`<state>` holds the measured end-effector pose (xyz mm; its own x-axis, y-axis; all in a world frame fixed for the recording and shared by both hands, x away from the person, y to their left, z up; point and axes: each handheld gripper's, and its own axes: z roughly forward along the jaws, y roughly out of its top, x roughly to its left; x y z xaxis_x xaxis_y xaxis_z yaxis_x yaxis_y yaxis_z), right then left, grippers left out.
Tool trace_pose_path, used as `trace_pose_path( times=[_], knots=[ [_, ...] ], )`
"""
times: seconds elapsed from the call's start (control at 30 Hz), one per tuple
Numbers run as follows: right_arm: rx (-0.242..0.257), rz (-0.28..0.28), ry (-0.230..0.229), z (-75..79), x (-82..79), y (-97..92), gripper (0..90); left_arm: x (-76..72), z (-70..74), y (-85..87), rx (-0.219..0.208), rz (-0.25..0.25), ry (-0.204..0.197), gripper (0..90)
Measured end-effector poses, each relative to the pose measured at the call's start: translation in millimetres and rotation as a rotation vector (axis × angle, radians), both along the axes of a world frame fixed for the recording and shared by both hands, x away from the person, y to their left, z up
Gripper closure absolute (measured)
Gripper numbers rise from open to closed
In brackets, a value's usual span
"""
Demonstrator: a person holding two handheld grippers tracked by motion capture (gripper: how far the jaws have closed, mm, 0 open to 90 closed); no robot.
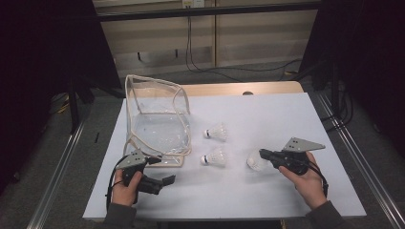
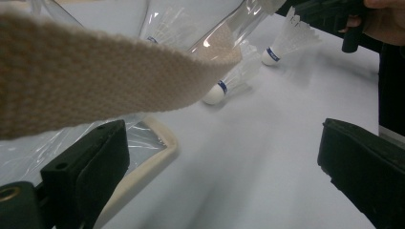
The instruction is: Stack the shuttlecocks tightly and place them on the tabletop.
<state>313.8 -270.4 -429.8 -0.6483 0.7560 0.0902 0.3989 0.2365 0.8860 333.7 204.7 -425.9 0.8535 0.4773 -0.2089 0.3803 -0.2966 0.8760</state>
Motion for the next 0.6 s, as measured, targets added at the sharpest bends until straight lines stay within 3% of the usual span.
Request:
trace_pose_path(
  times=[0.6],
  knots=[
    [-0.038, -0.070, -0.032, 2.6, 5.8, -8.2, 71.7, 0.5, 0.0, 0.0, 0.004, -0.004, -0.005, 3.7]
  ],
)
